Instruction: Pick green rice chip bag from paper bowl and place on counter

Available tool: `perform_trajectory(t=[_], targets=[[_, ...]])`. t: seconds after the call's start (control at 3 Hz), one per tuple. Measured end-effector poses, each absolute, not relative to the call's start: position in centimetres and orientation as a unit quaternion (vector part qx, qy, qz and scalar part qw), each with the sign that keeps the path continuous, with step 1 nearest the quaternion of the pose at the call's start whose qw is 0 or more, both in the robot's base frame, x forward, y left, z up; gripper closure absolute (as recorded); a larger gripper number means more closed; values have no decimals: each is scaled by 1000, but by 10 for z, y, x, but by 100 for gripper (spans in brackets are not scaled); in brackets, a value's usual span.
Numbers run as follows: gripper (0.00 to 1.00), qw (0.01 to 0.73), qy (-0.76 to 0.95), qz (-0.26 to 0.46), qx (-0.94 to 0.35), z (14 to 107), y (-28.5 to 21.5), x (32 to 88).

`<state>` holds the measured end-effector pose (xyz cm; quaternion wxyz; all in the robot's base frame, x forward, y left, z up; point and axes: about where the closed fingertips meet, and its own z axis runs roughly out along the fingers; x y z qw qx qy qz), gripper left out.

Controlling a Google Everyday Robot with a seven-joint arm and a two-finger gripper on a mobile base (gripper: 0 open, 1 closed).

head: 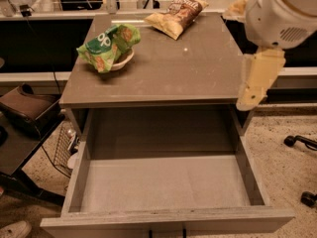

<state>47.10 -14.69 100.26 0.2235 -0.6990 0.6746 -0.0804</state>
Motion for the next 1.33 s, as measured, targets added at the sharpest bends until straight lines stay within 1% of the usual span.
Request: perform_trajectory(t=[0.33,0.67,1.0,1.33], targets=[[0,240,557,-140,-783,1015,-96,483],[0,241,560,-142,-780,1020,-98,479],[0,249,517,-169,-801,1023,-76,508],[0,246,464,-193,-829,1018,-44,563]])
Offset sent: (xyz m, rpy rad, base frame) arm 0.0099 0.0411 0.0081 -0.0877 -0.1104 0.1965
